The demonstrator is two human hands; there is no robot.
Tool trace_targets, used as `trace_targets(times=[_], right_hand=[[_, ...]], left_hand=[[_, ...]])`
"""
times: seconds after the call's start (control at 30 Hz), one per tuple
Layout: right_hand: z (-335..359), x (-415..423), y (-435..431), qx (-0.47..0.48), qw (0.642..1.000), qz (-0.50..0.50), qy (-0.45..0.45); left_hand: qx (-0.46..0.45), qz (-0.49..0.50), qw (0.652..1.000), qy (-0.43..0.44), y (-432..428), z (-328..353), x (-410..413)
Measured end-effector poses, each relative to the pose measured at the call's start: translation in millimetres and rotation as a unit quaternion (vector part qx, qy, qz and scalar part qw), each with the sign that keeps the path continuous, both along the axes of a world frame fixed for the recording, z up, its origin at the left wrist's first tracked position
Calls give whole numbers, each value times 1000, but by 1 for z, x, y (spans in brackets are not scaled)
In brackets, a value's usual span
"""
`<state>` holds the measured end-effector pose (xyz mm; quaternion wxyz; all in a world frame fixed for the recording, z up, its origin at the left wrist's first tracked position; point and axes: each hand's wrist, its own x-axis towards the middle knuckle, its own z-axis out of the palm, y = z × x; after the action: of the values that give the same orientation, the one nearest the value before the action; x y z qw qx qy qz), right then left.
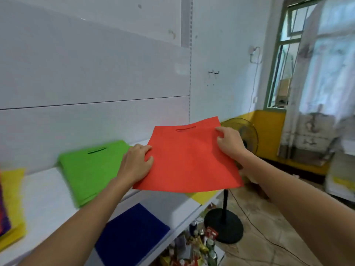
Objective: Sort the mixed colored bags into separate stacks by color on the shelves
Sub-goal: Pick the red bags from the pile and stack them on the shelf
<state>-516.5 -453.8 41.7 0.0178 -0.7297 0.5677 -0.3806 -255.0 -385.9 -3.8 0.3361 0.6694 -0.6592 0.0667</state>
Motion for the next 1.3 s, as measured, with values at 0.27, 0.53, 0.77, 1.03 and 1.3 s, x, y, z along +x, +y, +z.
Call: trace_targets(times=[0.27,0.53,0.77,1.03,1.3], right_hand=[[-11,-184,-50,2,994,-108,-4],[-41,-278,-105,14,987,-160,-2],[-37,-307,-198,11,981,-195,4],[-9,-335,-316,31,979,-200,4],[-17,-336,-435,37,990,-137,0]], left_hand=[[-7,-103,994,21,-95,-11,-178],[36,-154,987,3,-179,-32,-263],[14,-177,984,1,-284,-26,-294],[24,-201,979,1,-420,-13,-327],[20,-142,990,4,-499,-15,-320]])
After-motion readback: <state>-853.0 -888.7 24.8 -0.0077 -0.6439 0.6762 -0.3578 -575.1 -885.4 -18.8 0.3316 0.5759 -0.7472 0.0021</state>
